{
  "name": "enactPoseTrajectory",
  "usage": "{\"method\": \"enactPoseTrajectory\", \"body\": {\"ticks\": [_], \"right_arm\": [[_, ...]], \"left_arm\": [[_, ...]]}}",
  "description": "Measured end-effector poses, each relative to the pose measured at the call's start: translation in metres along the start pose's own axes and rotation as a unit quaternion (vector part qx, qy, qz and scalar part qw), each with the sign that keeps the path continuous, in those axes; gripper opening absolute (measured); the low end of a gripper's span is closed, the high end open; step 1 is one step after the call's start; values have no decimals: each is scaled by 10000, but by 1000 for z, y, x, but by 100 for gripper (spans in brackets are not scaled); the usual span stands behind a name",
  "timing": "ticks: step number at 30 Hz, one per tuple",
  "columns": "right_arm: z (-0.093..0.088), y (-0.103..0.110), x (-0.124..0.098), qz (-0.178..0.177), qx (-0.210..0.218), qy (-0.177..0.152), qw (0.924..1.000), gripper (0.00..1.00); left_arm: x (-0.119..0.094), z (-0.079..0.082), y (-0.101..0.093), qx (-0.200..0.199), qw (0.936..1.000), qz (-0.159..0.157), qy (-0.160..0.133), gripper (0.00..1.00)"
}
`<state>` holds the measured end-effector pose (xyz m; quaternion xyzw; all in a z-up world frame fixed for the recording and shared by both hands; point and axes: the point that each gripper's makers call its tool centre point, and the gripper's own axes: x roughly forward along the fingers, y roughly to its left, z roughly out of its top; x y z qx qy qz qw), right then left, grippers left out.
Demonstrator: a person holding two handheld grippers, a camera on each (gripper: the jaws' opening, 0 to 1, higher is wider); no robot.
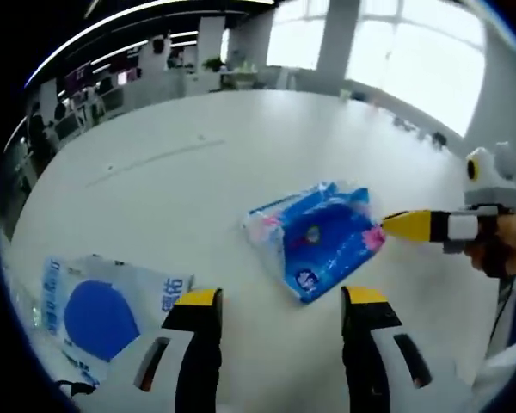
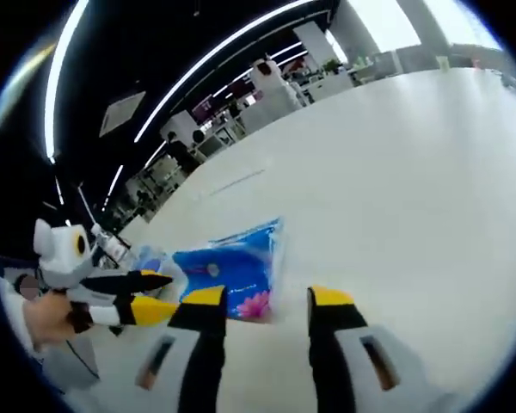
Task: Arrange the tabletop items into an orderly group along one side of the table until the central work area is clear of visible clutter.
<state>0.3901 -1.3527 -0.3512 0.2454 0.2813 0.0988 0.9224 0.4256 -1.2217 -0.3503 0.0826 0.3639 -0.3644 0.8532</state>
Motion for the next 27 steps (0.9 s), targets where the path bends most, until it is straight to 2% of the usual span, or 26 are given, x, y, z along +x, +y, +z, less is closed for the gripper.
{"method": "enactPoseTrajectory", "body": {"ticks": [1, 4, 7, 10, 20, 27], "right_arm": [[1, 2, -1, 34, -54, -47, 10000, 41], [2, 8, -5, 106, -154, -62, 9998, 45], [2, 8, -6, 95, -186, -64, 9998, 47], [3, 10, -9, 94, -183, -76, 9998, 48], [3, 17, -25, 106, -241, -114, 9996, 48], [-2, 25, -39, 73, -101, -154, 9998, 47]], "left_arm": [[-2, 4, -3, 85, 9999, -49, -98, 58], [-6, 6, -4, 315, 9994, 30, -136, 62], [-8, 6, -3, 301, 9994, 35, -159, 71], [-14, 3, -1, 352, 9992, 106, -129, 73], [-39, -2, 7, 294, 9991, 236, -181, 73], [-72, -16, 13, 319, 9990, 285, -108, 72]]}}
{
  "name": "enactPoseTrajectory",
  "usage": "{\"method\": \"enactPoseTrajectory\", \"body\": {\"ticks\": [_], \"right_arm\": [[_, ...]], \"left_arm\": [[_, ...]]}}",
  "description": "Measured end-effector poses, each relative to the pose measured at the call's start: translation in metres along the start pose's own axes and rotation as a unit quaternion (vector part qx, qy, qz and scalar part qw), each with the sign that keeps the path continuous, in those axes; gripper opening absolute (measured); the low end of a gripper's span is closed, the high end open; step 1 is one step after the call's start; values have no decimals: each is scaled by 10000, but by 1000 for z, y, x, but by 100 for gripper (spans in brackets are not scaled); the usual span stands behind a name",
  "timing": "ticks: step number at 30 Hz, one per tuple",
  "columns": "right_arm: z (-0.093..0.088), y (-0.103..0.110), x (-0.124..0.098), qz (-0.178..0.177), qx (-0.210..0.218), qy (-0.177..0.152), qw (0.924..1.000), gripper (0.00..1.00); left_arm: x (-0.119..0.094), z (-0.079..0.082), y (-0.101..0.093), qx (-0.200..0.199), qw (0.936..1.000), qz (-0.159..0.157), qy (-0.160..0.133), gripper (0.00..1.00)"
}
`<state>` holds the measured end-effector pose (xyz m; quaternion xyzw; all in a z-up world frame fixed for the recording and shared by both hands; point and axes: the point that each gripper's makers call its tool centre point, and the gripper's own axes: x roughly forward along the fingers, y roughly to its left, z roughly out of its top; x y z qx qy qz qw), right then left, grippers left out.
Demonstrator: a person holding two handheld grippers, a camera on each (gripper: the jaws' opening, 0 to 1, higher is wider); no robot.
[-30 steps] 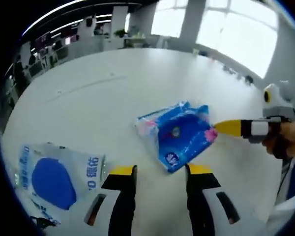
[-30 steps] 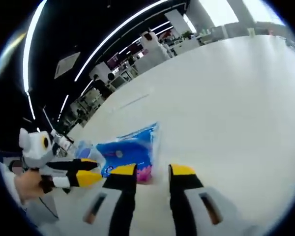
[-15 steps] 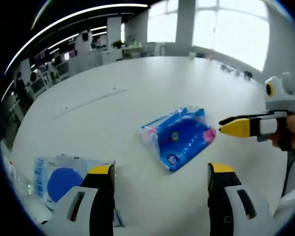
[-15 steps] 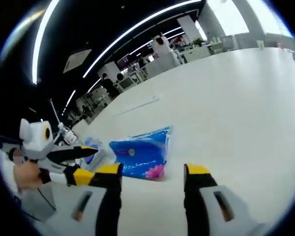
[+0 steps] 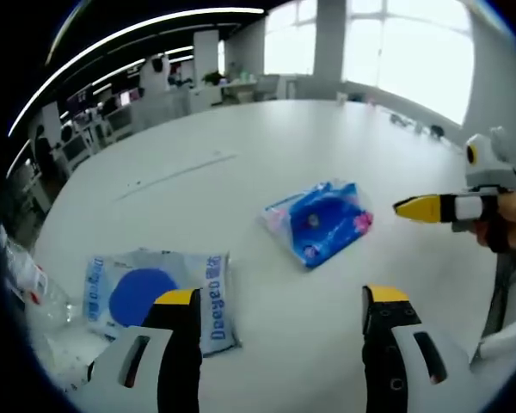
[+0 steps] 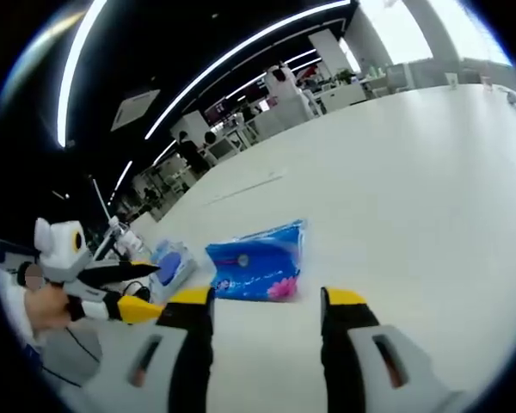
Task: Arrange the tabletop items into an orderly group along one side of the table until the central work area is clear of visible clutter.
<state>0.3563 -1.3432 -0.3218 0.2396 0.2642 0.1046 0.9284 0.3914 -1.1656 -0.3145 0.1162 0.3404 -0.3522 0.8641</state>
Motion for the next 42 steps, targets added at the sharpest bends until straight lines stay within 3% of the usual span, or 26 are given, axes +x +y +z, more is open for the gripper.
{"method": "enactPoseTrajectory", "body": {"ticks": [3, 6, 12, 16, 19, 24, 31, 36, 42], "right_arm": [[-7, 6, -4, -85, -17, 117, 9999, 44], [-10, 16, -8, -81, 41, 19, 10000, 44], [-24, 33, -13, -113, 59, 161, 9998, 44], [-19, 41, -18, -181, 45, 103, 9998, 44], [-14, 48, -24, -194, -26, -9, 9998, 44], [-19, 51, -28, -256, -172, 96, 9995, 45], [-18, 64, -33, -351, -300, -23, 9989, 44], [-26, 74, -37, -363, -300, 55, 9989, 44], [-28, 77, -53, -457, 144, -130, 9988, 43]], "left_arm": [[-21, -8, 8, 105, 9999, 45, 26, 72], [-37, -16, 18, 123, 9998, 99, 73, 72], [-75, -31, 46, -62, 9995, 303, 93, 71], [-98, -37, 69, -186, 9986, 485, 54, 71], [-106, -46, 82, -466, 9972, 584, 27, 71], [-121, -63, 87, -562, 9964, 632, 21, 71], [-136, -90, 104, -650, 9952, 719, 165, 70], [-142, -98, 113, -704, 9945, 747, 183, 69], [-145, -105, 121, -949, 9924, 741, 248, 69]]}}
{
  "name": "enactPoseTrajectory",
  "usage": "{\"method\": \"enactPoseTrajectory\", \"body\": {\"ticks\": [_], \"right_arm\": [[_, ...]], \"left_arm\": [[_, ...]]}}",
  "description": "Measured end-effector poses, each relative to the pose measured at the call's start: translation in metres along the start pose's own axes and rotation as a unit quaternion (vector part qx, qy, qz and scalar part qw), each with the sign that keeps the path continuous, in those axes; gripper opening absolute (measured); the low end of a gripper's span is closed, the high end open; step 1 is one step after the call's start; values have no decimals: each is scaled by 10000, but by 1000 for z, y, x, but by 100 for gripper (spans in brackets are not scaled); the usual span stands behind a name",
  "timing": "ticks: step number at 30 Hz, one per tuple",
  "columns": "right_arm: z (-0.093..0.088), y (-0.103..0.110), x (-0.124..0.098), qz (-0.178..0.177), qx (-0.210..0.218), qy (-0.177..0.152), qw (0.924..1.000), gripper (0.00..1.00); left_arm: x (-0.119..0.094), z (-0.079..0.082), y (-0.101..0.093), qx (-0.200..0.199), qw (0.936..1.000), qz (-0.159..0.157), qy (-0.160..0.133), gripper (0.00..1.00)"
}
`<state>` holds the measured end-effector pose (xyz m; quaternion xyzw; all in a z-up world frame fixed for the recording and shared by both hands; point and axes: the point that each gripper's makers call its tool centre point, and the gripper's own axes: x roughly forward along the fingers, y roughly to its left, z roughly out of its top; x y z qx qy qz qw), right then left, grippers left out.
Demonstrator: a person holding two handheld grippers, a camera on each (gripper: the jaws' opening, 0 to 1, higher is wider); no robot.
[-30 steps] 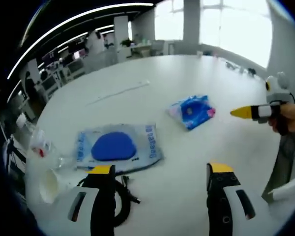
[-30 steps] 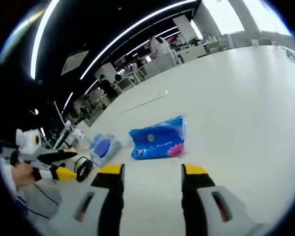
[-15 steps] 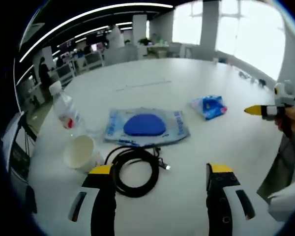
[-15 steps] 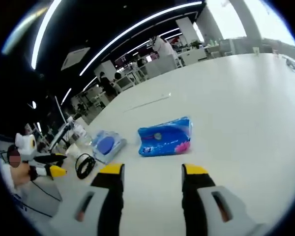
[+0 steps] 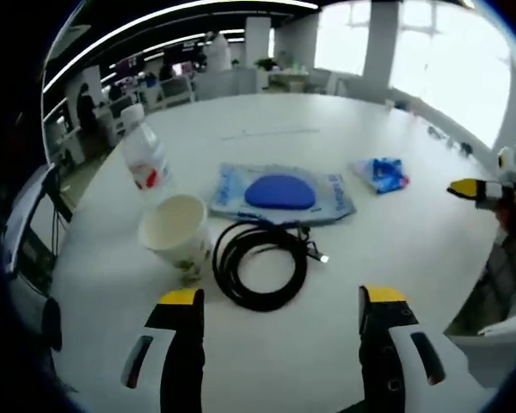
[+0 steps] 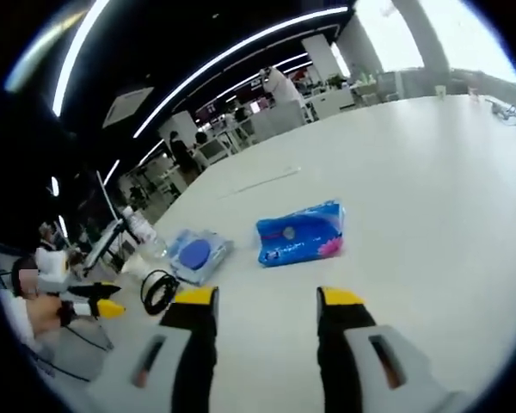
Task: Arrange the tabletop items into an orderly group along one side of the table until the central work area is clear of visible clutter.
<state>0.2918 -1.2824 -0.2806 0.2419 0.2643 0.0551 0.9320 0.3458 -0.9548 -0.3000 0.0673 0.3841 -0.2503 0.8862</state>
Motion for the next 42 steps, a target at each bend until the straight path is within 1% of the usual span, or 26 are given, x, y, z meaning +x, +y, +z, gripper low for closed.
{"method": "enactPoseTrajectory", "body": {"ticks": [4, 6, 8, 11, 17, 19, 22, 25, 33, 37, 40, 41, 42], "right_arm": [[7, -4, -10, -115, -13, -51, 9999, 43], [9, -2, -15, -146, 2, -40, 9999, 43], [10, -1, -18, -172, -80, -36, 9998, 42], [11, -3, -20, -221, -62, -86, 9997, 41], [0, -1, -22, -293, 78, -27, 9995, 38], [-2, -2, -24, -360, 180, -67, 9992, 37], [-2, -6, -29, -467, 245, -170, 9985, 36], [-7, -10, -34, -532, 290, -136, 9981, 36], [-18, -21, -44, -680, 396, -67, 9969, 35], [-23, -22, -46, -693, 460, -34, 9965, 34], [-25, -22, -46, -690, 496, -24, 9964, 34], [-26, -22, -45, -689, 513, -25, 9963, 33], [-26, -23, -45, -690, 538, -26, 9962, 33]], "left_arm": [[7, -2, 5, -135, 9999, 7, 14, 69], [11, -4, 4, -190, 9998, -24, 67, 69], [15, -6, 2, -176, 9998, -53, 97, 69], [21, -11, -3, -112, 9997, -163, 174, 69], [33, -18, 1, -148, 9990, -171, 375, 68], [38, -19, 3, -173, 9988, -163, 422, 68], [41, -17, 5, -162, 9988, -136, 431, 69], [45, -15, 8, -268, 9988, -141, 398, 70], [49, -13, 13, -217, 9989, -67, 409, 69], [52, -13, 12, -345, 9986, -71, 406, 67], [53, -13, 13, -608, 9974, -34, 374, 65], [54, -13, 14, -675, 9970, -12, 385, 64], [55, -14, 16, -822, 9957, 35, 423, 63]]}}
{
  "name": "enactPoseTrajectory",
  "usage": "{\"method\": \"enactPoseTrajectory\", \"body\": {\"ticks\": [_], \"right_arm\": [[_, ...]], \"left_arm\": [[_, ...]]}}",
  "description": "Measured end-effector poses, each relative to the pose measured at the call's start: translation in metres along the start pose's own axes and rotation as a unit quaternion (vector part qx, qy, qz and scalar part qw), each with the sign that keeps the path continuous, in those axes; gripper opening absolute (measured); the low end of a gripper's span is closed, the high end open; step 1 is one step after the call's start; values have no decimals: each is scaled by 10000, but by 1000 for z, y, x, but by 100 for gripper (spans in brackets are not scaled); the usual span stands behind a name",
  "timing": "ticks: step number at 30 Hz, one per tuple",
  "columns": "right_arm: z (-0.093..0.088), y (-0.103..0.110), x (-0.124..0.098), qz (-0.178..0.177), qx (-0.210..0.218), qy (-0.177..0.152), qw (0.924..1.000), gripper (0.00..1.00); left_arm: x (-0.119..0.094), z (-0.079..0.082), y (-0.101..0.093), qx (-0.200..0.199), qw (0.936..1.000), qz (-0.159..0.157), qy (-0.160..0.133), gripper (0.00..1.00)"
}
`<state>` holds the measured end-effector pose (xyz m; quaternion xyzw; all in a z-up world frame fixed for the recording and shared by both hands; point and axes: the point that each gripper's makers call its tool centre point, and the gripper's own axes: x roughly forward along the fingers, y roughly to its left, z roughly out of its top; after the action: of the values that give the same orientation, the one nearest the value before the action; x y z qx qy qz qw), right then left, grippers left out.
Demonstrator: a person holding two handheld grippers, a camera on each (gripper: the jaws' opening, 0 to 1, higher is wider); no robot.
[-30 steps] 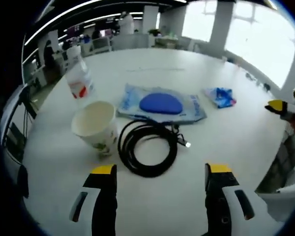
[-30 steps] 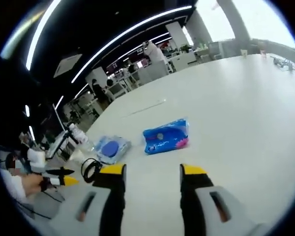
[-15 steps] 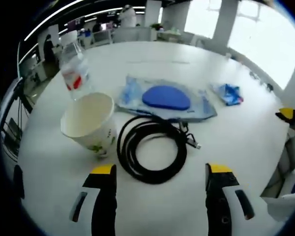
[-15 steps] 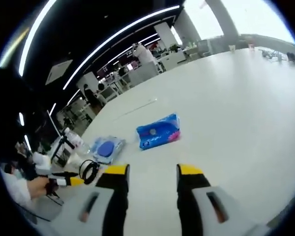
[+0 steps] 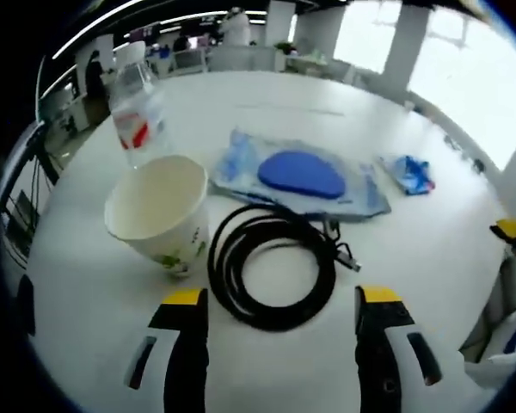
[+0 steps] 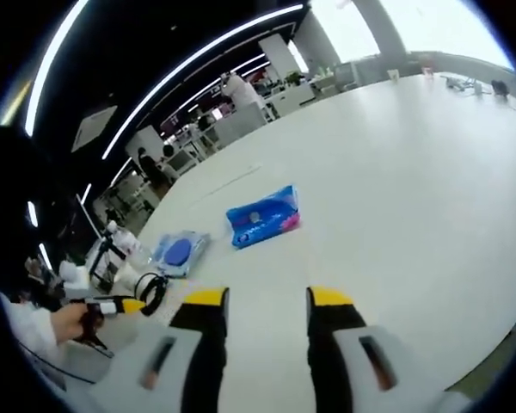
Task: Arrange the tabletop items into an orderly group along one side of the table until the central work area is clear of visible clutter.
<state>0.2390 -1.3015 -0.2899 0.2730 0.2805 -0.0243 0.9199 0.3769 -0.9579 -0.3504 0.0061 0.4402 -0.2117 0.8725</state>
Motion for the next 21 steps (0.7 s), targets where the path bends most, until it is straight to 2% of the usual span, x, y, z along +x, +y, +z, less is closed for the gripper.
{"method": "enactPoseTrajectory", "body": {"ticks": [2, 4, 10, 13, 16, 17, 19, 21], "right_arm": [[-1, -1, 0, -1, 33, 1, 10000, 32], [-1, -2, 1, -5, 79, -9, 10000, 30], [-3, -6, -3, -26, 141, -13, 9999, 28], [-8, -10, -6, -44, 231, 15, 9997, 26], [-13, -13, -9, -64, 285, 3, 9996, 25], [-16, -13, -11, -80, 309, 20, 9995, 25], [-20, -13, -12, -91, 300, 61, 9995, 24], [-25, -13, -14, -104, 287, 100, 9995, 23]], "left_arm": [[1, -2, 4, -274, 9995, 103, 65, 62], [3, 1, 10, -448, 9988, 208, 11, 62], [8, 1, 13, -446, 9984, 322, 88, 52], [10, -1, 17, -737, 9963, 429, 118, 49], [10, -5, 19, -741, 9957, 532, 147, 41], [10, -4, 24, -637, 9955, 690, 86, 36], [11, -4, 28, -455, 9960, 773, 57, 29], [11, -3, 28, -667, 9948, 764, 25, 23]]}}
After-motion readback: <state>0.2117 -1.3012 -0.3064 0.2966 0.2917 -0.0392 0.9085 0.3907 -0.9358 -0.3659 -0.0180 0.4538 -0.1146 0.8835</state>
